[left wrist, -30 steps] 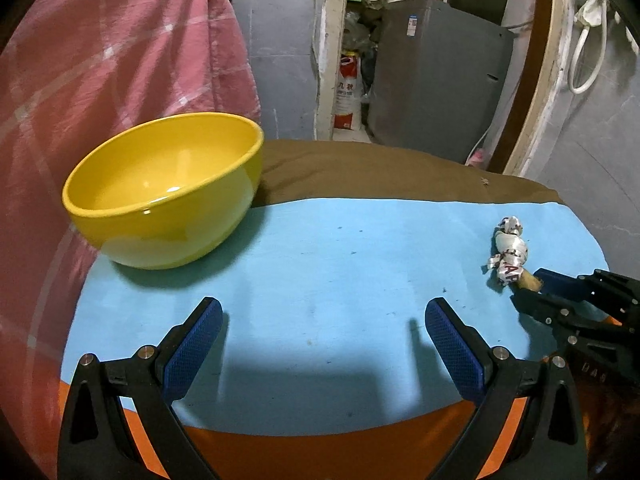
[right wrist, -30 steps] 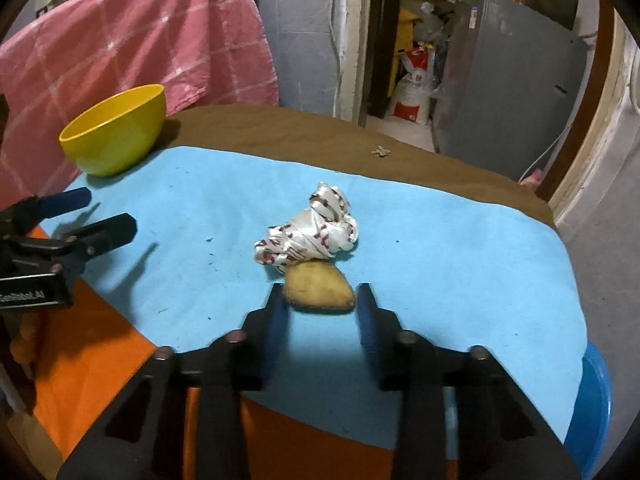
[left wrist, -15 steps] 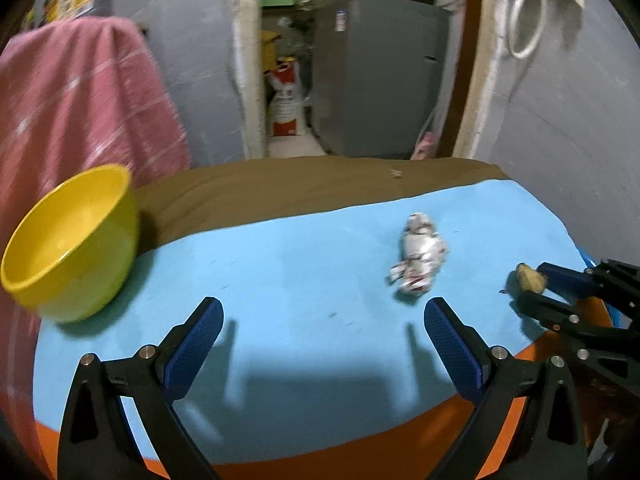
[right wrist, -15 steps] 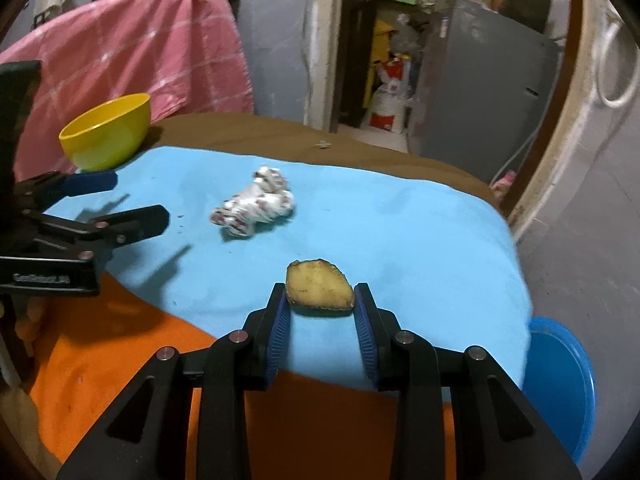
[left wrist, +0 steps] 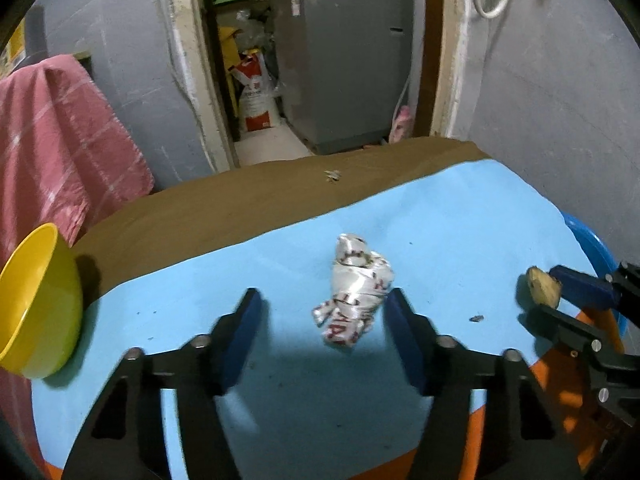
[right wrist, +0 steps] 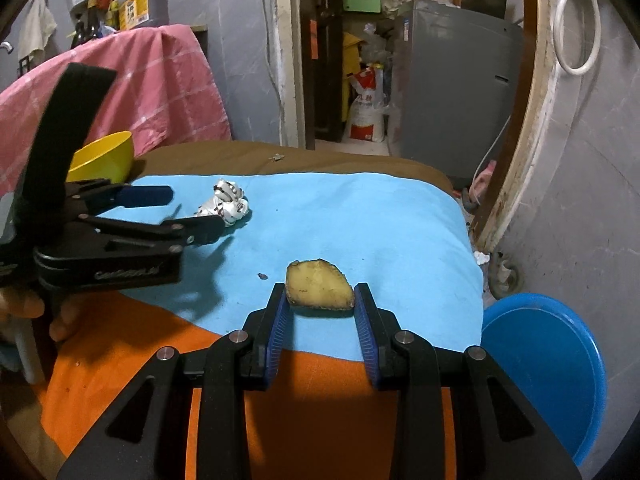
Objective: Collect trash
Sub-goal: 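Grasp the white crumpled wrapper with the left tool while the right tool holds the potato, then carry the white wrapper and potato piece over the blue bucket and open both tools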
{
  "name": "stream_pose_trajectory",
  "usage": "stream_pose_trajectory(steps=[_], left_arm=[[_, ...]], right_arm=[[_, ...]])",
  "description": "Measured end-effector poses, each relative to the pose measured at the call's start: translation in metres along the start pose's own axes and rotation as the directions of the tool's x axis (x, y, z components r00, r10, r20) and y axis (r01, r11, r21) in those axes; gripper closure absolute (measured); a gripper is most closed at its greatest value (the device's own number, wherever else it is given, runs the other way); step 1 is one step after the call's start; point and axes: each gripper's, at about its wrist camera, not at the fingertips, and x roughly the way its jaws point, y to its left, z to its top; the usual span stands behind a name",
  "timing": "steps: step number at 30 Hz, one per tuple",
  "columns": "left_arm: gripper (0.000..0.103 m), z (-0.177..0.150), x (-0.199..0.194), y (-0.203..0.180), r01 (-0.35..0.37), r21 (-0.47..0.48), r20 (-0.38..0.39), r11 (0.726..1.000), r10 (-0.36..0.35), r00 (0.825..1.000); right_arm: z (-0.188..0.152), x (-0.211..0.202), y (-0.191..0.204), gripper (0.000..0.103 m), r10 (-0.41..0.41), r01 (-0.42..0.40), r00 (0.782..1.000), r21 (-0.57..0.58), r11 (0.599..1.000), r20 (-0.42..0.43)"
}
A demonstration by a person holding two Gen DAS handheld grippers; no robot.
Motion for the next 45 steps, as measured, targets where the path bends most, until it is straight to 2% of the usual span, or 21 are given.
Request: stream_pose_trajectory(steps=[2, 5, 7, 12, 16, 26, 29, 35, 40, 45], left_arm=[[0.071, -0.001, -0.001, -0.003, -0.003, 0.017, 0.003, 1.0, 0.003, 1.0], [0.082, -0.004, -0.002, -0.009, -0.001, 0.039, 0.013, 0.999, 0.0, 1.0], [0.086, -0.006, -0.004, -0.012, -0.005, 0.048, 0.018, 0.999, 0.004, 1.0], [0.086, -0.01, -0.014, -0.014, -0.009, 0.045, 0.064, 0.999, 0.007, 0.998], [0.086, -0.013, -0.027, -0.017, -0.045, 0.026, 0.112, 0.999, 0.042, 0.993], [0.086, -0.008, -0.066, -0.021, -0.053, -0.026, 0.259, 0.998, 0.058, 0.964], [0.086, -0.006, -0.08, -0.031, -0.039, -0.038, 0.309, 0.999, 0.049, 0.95], [0.086, 0.002, -0.108, -0.046, 0.048, -0.073, 0.408, 0.996, -0.014, 0.913], [0.086, 0.011, -0.127, -0.062, 0.151, -0.068, 0.456, 0.986, -0.104, 0.884], [0.086, 0.019, -0.139, -0.088, 0.213, -0.028, 0.49, 0.977, -0.172, 0.855]], right_arm=[[0.0, 0.0, -0.001, 0.072, 0.003, -0.003, 1.0, 0.003, 1.0, 0.004], [-0.002, 0.0, -0.001, 0.072, 0.002, -0.002, 1.0, 0.011, 1.0, 0.013], [-0.003, 0.0, 0.0, 0.072, -0.001, 0.001, 1.0, 0.013, 1.0, 0.02], [-0.004, -0.001, -0.002, 0.072, 0.006, -0.007, 0.999, 0.022, 1.0, 0.041], [-0.006, -0.006, -0.005, 0.072, 0.007, -0.009, 0.998, 0.037, 0.999, 0.069], [-0.006, -0.036, -0.013, 0.072, -0.022, 0.007, 0.98, 0.076, 0.997, 0.198], [-0.006, -0.05, -0.016, 0.072, -0.037, 0.014, 0.965, 0.09, 0.996, 0.258], [-0.009, -0.086, -0.026, 0.072, -0.088, 0.038, 0.916, 0.133, 0.99, 0.392], [-0.016, -0.117, -0.038, 0.072, -0.16, 0.083, 0.86, 0.178, 0.981, 0.484], [-0.025, -0.141, -0.048, 0.072, -0.244, 0.144, 0.804, 0.22, 0.965, 0.543]])
